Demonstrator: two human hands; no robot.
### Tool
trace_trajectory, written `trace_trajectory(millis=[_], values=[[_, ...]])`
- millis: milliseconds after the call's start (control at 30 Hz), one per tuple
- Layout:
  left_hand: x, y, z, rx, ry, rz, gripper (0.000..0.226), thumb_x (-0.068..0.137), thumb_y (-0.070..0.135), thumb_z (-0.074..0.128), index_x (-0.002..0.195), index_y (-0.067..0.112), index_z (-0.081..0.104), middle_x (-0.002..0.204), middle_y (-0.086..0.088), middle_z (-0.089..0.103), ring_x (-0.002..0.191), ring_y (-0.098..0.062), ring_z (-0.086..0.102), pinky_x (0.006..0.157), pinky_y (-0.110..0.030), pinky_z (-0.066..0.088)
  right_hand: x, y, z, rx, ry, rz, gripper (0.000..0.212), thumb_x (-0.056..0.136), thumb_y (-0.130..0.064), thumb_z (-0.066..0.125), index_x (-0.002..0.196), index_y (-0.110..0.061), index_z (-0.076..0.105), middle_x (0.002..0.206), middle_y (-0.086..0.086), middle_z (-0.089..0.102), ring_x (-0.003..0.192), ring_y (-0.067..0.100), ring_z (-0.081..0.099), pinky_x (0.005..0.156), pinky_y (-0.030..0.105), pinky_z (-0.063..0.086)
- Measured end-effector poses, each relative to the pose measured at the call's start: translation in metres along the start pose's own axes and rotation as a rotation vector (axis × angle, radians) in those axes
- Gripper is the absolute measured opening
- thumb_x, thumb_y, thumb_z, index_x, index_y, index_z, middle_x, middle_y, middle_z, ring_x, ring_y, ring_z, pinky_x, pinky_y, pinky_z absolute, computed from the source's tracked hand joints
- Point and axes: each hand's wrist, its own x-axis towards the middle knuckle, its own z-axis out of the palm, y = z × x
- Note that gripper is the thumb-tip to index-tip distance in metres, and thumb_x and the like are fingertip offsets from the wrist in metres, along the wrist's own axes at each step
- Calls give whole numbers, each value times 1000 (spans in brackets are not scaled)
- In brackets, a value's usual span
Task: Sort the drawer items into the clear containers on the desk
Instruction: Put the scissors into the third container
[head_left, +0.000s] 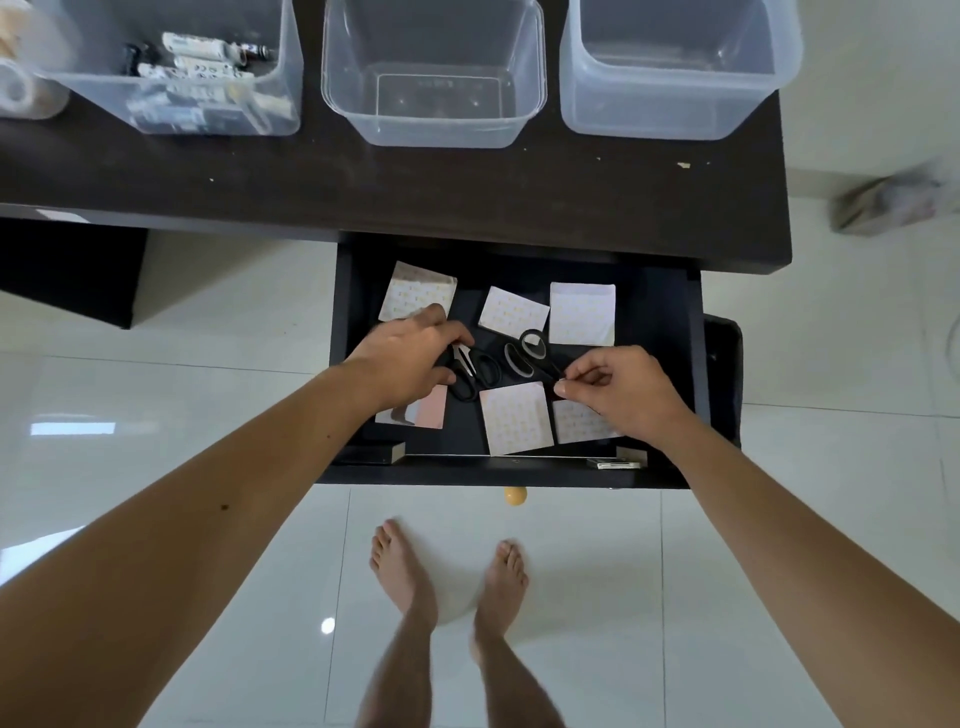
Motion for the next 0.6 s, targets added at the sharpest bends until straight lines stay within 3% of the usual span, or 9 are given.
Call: trace_trajectory(millis=[167,300,467,600], values=[[-1,-1,1,-32,101,-1,33,93,35,79,123,29,68,120,7,47,101,-14,52,93,-33,51,-5,-1,-6,117,26,-13,9,86,-25,88,92,-21,81,88,-3,78,82,7,69,77,21,54],[-3,-3,1,-85,174,88,19,89,30,82,107,24,77,113,10,45,108,-10,43,103,-35,45,-8,-4,-10,174,42,-32,10,87,-25,88,93,-22,81,91,-2,79,88,15,73,86,30,60],[-8,1,-7,-96,261,160,14,89,30,83,99,24,75,110,9,63,105,-12,41,100,-42,46,-15,-10,-16,204,33,-69,8,87,-26,87,93,-26,81,92,-2,80,90,18,75,91,36,62],[-21,11,-20,-308,224,7,14,91,34,81,100,34,71,103,10,52,105,-14,53,98,-31,46,-26,-21,-24,242,26,-100,7,91,-25,84,96,-26,80,91,-1,80,88,20,76,87,37,65]])
